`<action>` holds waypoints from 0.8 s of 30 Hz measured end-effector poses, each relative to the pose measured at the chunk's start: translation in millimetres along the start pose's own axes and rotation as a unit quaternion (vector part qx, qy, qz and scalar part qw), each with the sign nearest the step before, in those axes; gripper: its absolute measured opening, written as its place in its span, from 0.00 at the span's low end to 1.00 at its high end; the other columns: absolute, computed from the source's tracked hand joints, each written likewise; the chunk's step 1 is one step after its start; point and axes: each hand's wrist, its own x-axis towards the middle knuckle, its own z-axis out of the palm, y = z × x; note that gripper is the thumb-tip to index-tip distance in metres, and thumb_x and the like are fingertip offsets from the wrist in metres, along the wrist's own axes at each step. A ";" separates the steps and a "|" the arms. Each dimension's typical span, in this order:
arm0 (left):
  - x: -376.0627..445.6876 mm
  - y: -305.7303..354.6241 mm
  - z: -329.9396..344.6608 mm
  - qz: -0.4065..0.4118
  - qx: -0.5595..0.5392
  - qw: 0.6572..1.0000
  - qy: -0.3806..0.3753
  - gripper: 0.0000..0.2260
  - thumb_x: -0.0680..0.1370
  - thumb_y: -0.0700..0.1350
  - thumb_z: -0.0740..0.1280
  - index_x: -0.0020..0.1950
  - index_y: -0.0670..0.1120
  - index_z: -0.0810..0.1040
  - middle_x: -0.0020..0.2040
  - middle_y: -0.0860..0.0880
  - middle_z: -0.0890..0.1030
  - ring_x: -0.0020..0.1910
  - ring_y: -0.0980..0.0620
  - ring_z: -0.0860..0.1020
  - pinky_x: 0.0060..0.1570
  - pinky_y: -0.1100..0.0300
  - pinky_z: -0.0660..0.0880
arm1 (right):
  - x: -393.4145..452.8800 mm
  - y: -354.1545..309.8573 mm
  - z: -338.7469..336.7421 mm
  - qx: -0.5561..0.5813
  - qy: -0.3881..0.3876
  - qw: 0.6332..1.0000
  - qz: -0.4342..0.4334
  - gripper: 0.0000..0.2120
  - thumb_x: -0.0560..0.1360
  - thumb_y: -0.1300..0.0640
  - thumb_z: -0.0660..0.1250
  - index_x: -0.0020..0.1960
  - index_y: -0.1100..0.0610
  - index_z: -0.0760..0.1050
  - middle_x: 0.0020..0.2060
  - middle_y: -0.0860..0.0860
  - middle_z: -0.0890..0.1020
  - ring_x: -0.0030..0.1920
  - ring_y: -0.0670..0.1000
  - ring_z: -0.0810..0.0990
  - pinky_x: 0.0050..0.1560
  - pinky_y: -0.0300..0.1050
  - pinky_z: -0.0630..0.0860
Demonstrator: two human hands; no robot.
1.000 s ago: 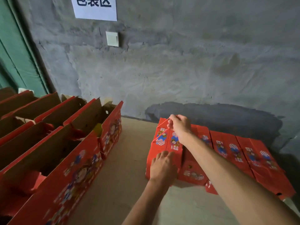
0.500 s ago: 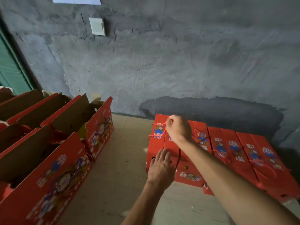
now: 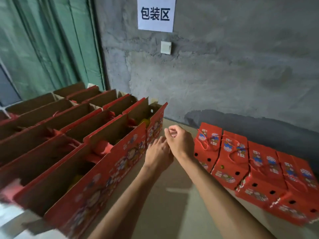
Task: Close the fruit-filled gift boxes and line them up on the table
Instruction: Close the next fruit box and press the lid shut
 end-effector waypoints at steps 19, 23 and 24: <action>-189.9 -163.0 -51.8 -0.194 0.144 0.970 0.006 0.31 0.82 0.58 0.63 0.82 0.53 0.57 0.82 0.45 0.59 0.81 0.41 0.56 0.79 0.43 0.56 | -165.2 -127.6 132.9 0.045 -0.243 0.962 -0.118 0.15 0.85 0.55 0.58 0.67 0.50 0.78 0.64 0.49 0.82 0.61 0.51 0.82 0.53 0.40 0.77; -193.9 -178.2 -49.0 -0.275 0.093 0.956 -0.045 0.38 0.81 0.57 0.67 0.83 0.49 0.48 0.82 0.41 0.56 0.80 0.37 0.58 0.77 0.42 0.62 | -178.8 -128.0 151.4 -0.003 -0.308 0.933 -0.187 0.23 0.83 0.63 0.58 0.77 0.51 0.68 0.75 0.50 0.71 0.74 0.53 0.70 0.69 0.49 0.72; -192.8 -180.5 -47.8 -0.282 0.080 0.955 -0.041 0.39 0.82 0.56 0.67 0.84 0.47 0.48 0.80 0.41 0.62 0.77 0.38 0.64 0.74 0.45 0.66 | -178.1 -127.8 154.8 -0.025 -0.303 0.929 -0.212 0.24 0.84 0.63 0.59 0.78 0.52 0.66 0.77 0.51 0.69 0.76 0.53 0.67 0.71 0.50 0.70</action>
